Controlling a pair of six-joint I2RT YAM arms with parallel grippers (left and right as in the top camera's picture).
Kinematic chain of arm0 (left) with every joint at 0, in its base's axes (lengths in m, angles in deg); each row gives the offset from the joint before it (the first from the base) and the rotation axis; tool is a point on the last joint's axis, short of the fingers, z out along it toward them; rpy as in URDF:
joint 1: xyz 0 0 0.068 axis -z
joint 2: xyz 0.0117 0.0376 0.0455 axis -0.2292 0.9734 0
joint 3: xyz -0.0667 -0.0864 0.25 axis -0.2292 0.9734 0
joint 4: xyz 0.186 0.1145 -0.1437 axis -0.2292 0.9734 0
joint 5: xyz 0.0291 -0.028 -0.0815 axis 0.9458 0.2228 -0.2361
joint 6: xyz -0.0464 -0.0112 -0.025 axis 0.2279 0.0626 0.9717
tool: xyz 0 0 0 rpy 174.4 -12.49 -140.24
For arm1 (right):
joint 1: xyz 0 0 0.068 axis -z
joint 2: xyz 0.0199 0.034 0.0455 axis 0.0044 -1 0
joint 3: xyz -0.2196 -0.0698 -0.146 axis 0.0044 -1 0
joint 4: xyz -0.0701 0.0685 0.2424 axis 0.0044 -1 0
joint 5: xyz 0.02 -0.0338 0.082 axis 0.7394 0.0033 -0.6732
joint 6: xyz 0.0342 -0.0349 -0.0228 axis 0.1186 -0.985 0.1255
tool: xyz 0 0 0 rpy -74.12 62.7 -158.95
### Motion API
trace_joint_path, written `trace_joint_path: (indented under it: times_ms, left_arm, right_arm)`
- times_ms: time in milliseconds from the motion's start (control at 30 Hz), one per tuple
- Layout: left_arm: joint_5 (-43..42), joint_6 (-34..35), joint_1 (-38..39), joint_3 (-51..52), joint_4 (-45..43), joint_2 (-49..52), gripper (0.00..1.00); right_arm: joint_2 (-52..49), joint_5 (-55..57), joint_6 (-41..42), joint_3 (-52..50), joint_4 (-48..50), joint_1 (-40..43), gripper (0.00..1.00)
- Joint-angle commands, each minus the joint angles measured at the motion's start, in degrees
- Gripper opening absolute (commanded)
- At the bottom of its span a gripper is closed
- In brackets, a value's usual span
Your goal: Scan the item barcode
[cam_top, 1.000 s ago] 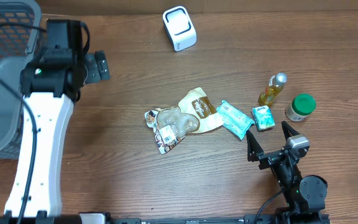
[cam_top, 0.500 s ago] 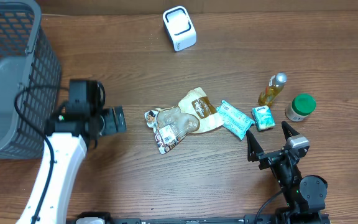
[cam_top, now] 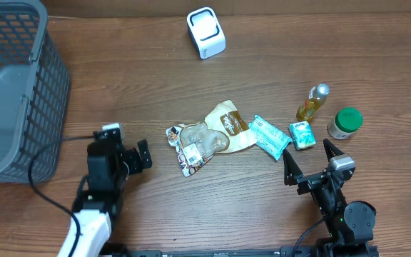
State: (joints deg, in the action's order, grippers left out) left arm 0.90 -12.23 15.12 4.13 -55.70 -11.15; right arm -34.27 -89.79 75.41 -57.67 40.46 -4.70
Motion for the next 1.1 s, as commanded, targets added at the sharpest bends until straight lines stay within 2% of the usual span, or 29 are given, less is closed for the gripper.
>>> trace_joint_path:
  times_ms: [0, 333, 567, 867, 1067]
  left_arm:
    - [-1.49, 0.57, 0.0, 4.02, -4.76, -3.82, 0.99]
    - [-1.49, 0.57, 0.02, 10.6, -6.71, -13.94, 0.99]
    - [-1.55, 0.79, 0.02, 17.86, -13.46, -21.2, 1.0]
    - [-0.11, 0.52, -0.02, 18.38, -5.27, -37.27, 1.0]
    - [1.29, 0.5, 0.04, 18.38, 1.16, -43.82, 1.0]
  right_arm:
    - [0.52, 0.7, 0.39, -0.61, 0.2, 0.2, 1.0]
    - [0.52, 0.7, 0.42, -0.61, 0.2, 0.2, 1.0]
    - [0.52, 0.7, 0.42, -0.61, 0.2, 0.2, 1.0]
    - [0.52, 0.7, 0.39, -0.61, 0.2, 0.2, 1.0]
    - [0.52, 0.7, 0.42, -0.61, 0.2, 0.2, 1.0]
